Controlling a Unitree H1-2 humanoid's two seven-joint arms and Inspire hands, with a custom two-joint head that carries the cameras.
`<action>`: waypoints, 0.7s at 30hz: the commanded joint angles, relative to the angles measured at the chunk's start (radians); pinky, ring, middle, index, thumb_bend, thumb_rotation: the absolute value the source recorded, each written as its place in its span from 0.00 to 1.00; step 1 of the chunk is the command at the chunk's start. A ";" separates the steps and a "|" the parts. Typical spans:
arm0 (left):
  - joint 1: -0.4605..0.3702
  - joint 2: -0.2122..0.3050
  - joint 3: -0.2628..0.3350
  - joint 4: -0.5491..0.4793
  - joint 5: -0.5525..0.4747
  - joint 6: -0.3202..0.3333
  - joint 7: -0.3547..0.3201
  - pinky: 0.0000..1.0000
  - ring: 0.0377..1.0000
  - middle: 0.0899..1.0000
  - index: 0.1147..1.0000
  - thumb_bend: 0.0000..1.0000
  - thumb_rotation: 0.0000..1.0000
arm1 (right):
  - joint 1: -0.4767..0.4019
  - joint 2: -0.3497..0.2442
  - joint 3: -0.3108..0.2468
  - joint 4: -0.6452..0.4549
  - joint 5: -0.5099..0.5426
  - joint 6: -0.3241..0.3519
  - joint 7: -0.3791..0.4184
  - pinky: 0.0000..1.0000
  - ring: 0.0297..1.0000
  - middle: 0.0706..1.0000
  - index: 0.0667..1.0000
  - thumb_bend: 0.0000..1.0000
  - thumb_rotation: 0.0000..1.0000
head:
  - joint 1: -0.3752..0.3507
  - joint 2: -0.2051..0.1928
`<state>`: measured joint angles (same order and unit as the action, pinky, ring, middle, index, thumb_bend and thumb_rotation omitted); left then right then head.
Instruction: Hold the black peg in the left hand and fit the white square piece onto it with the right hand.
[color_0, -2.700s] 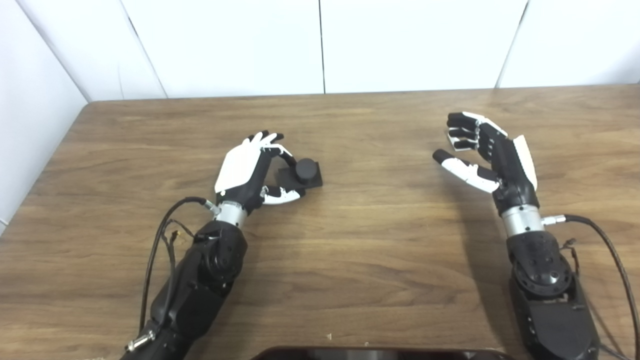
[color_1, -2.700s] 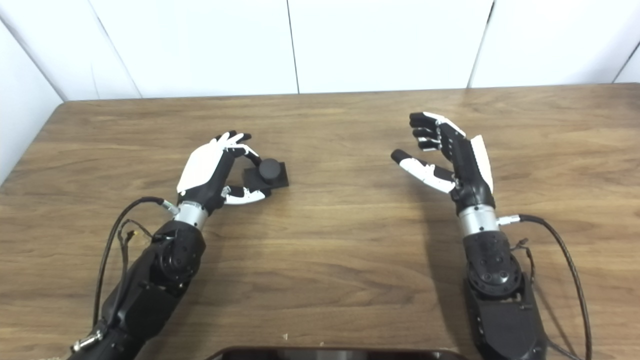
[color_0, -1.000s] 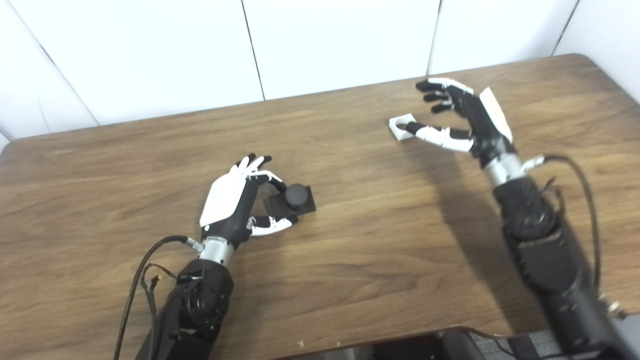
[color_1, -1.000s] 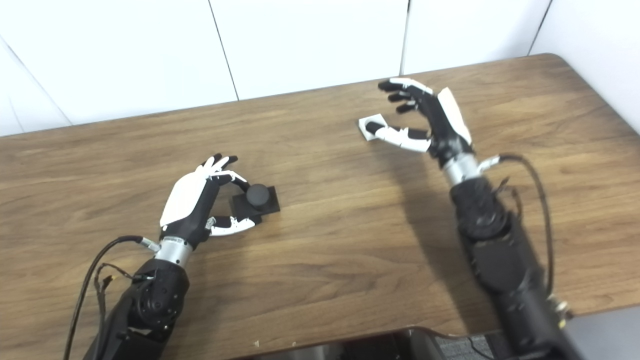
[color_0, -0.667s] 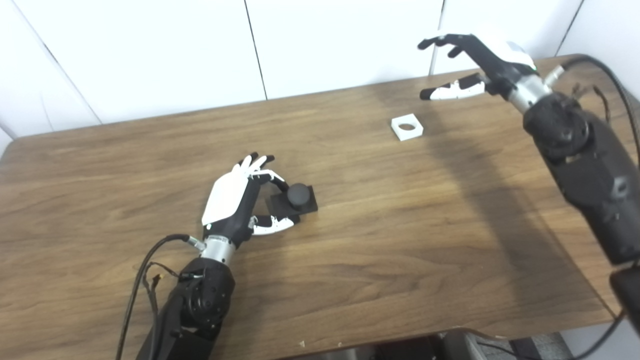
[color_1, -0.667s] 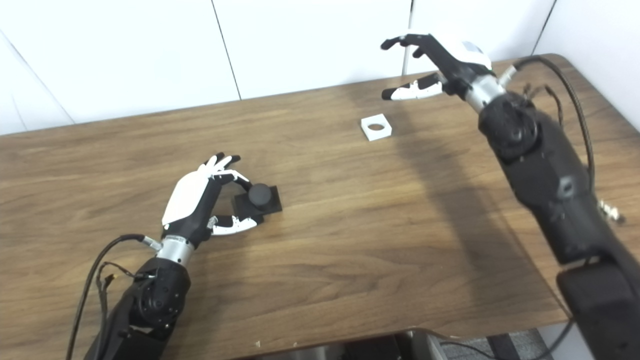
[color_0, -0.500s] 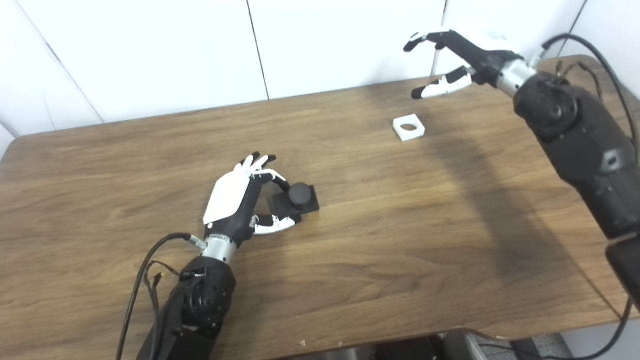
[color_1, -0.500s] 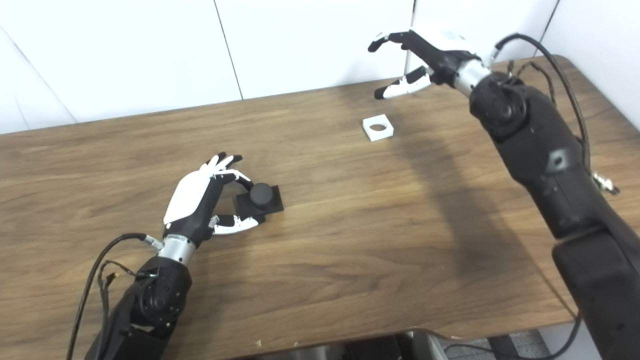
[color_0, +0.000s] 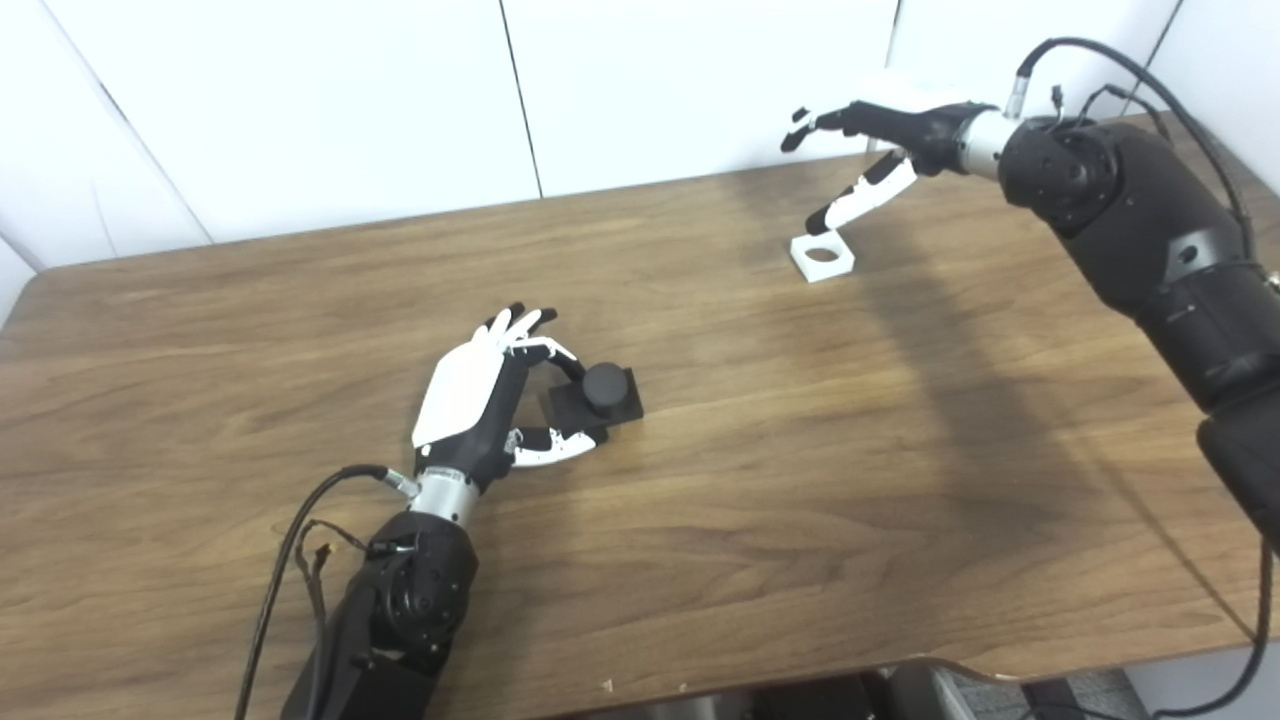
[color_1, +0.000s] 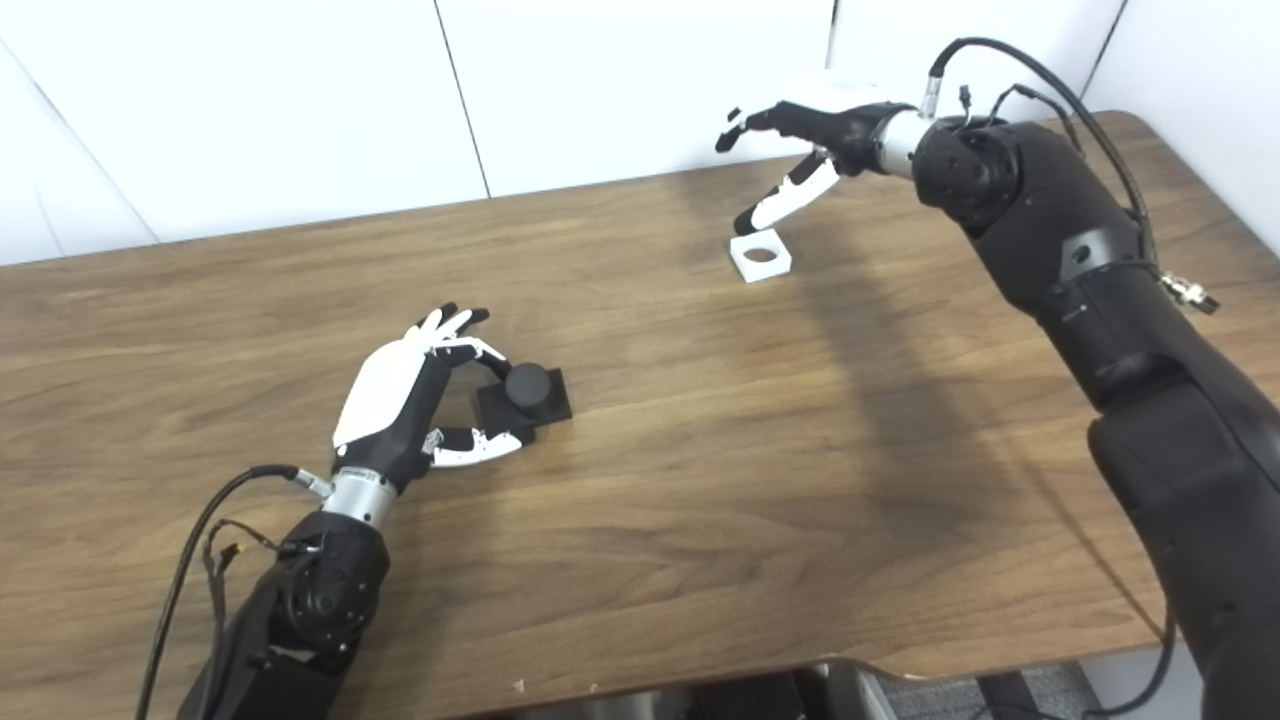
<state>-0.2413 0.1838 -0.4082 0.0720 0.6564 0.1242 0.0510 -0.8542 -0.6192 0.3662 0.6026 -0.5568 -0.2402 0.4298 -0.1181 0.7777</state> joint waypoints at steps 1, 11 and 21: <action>0.018 0.001 -0.023 0.049 0.021 0.011 -0.040 1.00 1.00 0.92 0.43 0.51 0.08 | -0.077 -0.019 -0.001 -0.011 0.000 -0.028 0.012 0.84 0.97 0.95 0.82 0.85 0.68 | 0.000 0.002; 0.021 0.009 -0.017 0.046 0.022 0.012 -0.041 1.00 1.00 0.92 0.43 0.51 0.08 | -0.076 -0.033 0.011 0.004 0.010 -0.020 0.107 0.94 1.00 0.97 0.85 0.95 0.68 | 0.002 0.006; 0.029 0.015 -0.012 0.048 0.026 0.003 -0.035 1.00 0.99 0.92 0.43 0.51 0.08 | -0.061 -0.045 0.024 0.035 -0.016 -0.032 0.113 0.96 1.00 0.98 0.85 1.00 0.63 | 0.008 0.009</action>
<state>-0.2373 0.1849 -0.4008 0.0779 0.6565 0.1083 0.0561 -0.8575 -0.6404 0.3973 0.6415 -0.5683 -0.2491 0.5590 -0.1089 0.7854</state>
